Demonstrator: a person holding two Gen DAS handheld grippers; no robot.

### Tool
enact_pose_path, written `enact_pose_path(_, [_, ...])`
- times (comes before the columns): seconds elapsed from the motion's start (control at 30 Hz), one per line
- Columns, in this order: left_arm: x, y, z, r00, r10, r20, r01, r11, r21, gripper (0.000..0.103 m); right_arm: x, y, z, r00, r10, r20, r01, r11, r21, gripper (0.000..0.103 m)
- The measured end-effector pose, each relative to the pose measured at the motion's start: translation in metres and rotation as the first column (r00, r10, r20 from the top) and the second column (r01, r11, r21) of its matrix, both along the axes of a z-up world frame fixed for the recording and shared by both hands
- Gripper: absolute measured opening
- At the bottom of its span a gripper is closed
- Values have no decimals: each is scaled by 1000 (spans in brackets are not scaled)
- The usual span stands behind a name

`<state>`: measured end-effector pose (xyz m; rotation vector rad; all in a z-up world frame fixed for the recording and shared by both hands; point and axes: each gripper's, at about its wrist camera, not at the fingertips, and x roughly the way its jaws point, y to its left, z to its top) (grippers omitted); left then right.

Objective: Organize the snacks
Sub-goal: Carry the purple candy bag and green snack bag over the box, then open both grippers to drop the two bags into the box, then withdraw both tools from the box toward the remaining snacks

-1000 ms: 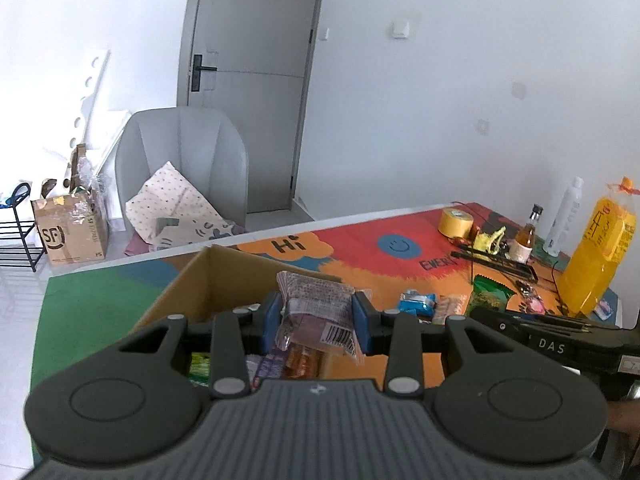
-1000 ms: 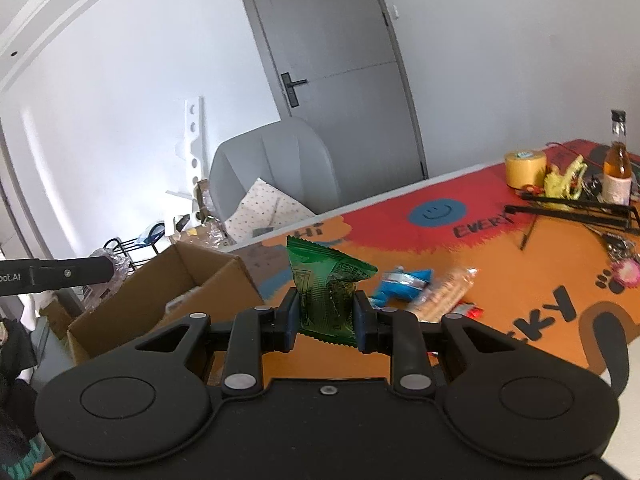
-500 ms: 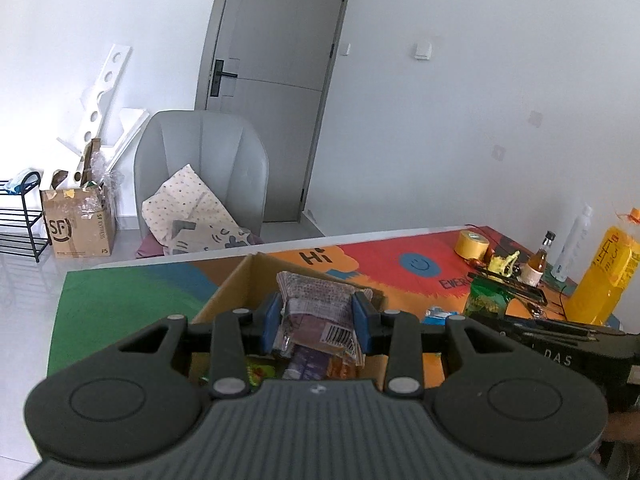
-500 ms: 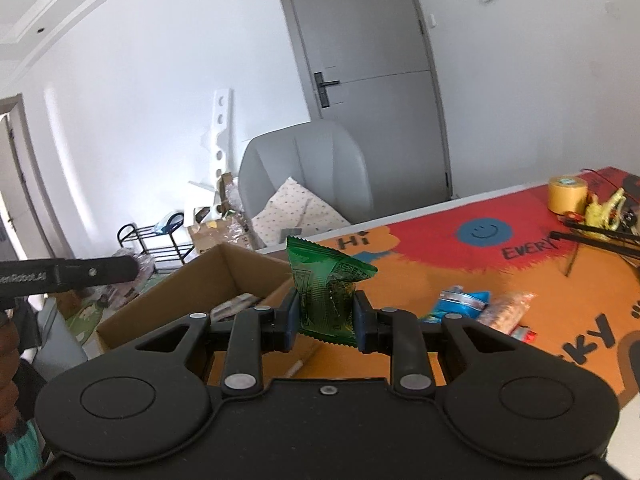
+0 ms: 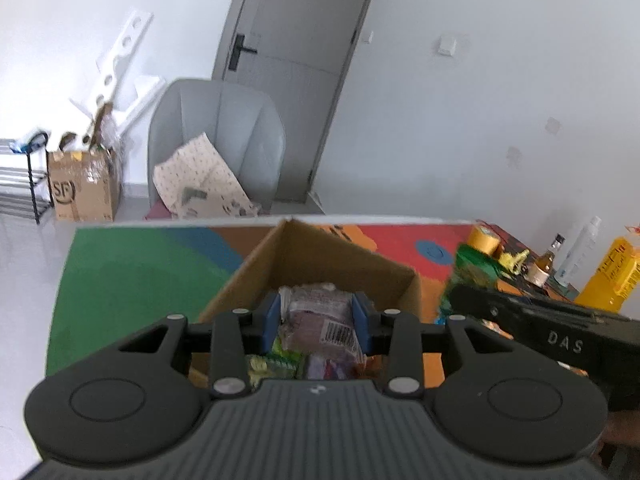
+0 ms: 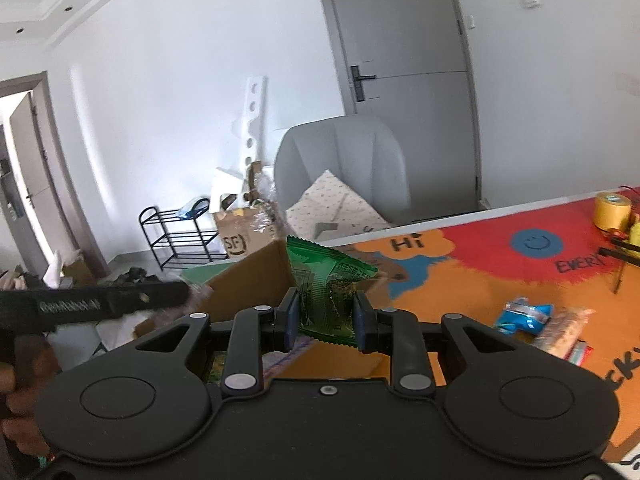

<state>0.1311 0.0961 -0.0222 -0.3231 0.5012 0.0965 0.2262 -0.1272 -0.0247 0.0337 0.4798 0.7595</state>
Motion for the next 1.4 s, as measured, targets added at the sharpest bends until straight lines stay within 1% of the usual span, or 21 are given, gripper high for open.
enact_pose_path(0.07, [-4, 3, 0, 1000, -3, 4, 3, 1000, -22, 45, -3, 5, 2, 1000, 15, 1, -15, 1000, 1, 25])
enact_pose_path(0.13, [-8, 6, 3, 1000, -4, 13, 4, 999, -35, 60, -6, 11, 3, 1000, 28, 4, -28, 1000, 0, 25])
enact_pose_path(0.2, [-15, 8, 9, 999, 24, 41, -23, 999, -28, 68, -10, 15, 5, 999, 44, 4, -44, 999, 1, 25])
enact_pose_path(0.27, [-22, 12, 14, 997, 54, 57, -54, 999, -10, 71, -13, 21, 7, 998, 61, 2, -61, 998, 0, 25])
enact_pose_path(0.4, [-31, 22, 19, 994, 96, 56, -96, 995, -3, 80, -20, 31, 9, 995, 98, -4, -98, 995, -1, 26])
enact_pose_path(0.5, [-40, 27, 23, 989, 135, 59, -135, 991, 3, 84, -26, 38, 10, 991, 133, -17, -133, 991, -3, 26])
enact_pose_path(0.57, [-45, 28, 27, 986, 157, 61, -158, 987, 8, 86, -28, 40, 11, 987, 155, -38, -155, 988, 3, 30])
enact_pose_path(0.63, [-51, 27, 32, 982, 172, 73, -174, 985, 15, 91, -29, 39, 11, 986, 159, -52, -158, 987, 13, 40])
enact_pose_path(0.7, [-56, 26, 37, 979, 185, 85, -188, 982, 24, 93, -30, 34, 13, 987, 155, -52, -154, 988, 24, 46])
enact_pose_path(0.8, [-60, 17, 41, 977, 194, 93, -199, 979, 39, 96, -31, 25, 15, 988, 144, -50, -142, 989, 33, 50])
enact_pose_path(0.87, [-61, 10, 43, 976, 197, 92, -201, 979, 42, 97, -31, 18, 16, 990, 133, -49, -131, 991, 33, 55])
enact_pose_path(1.03, [-60, -11, 46, 978, 189, 84, -195, 979, 64, 98, -32, -1, 16, 993, 109, -37, -108, 993, 38, 61])
enact_pose_path(1.17, [-58, -30, 47, 982, 173, 80, -179, 981, 70, 100, -33, -22, 14, 997, 77, -33, -75, 996, 41, 70])
enact_pose_path(1.3, [-52, -49, 47, 987, 138, 82, -144, 987, 72, 102, -32, -43, 11, 999, 35, -29, -34, 999, 37, 77])
enact_pose_path(1.33, [-49, -54, 46, 989, 126, 79, -132, 989, 68, 103, -33, -50, 11, 1000, 17, -25, -16, 999, 34, 81])
enact_pose_path(1.37, [-47, -59, 45, 990, 119, 77, -124, 990, 66, 103, -33, -55, 10, 1000, 0, -24, 1, 1000, 31, 87])
enact_pose_path(1.4, [-44, -64, 44, 991, 110, 75, -115, 991, 66, 103, -33, -62, 10, 1000, -19, -20, 20, 999, 31, 91])
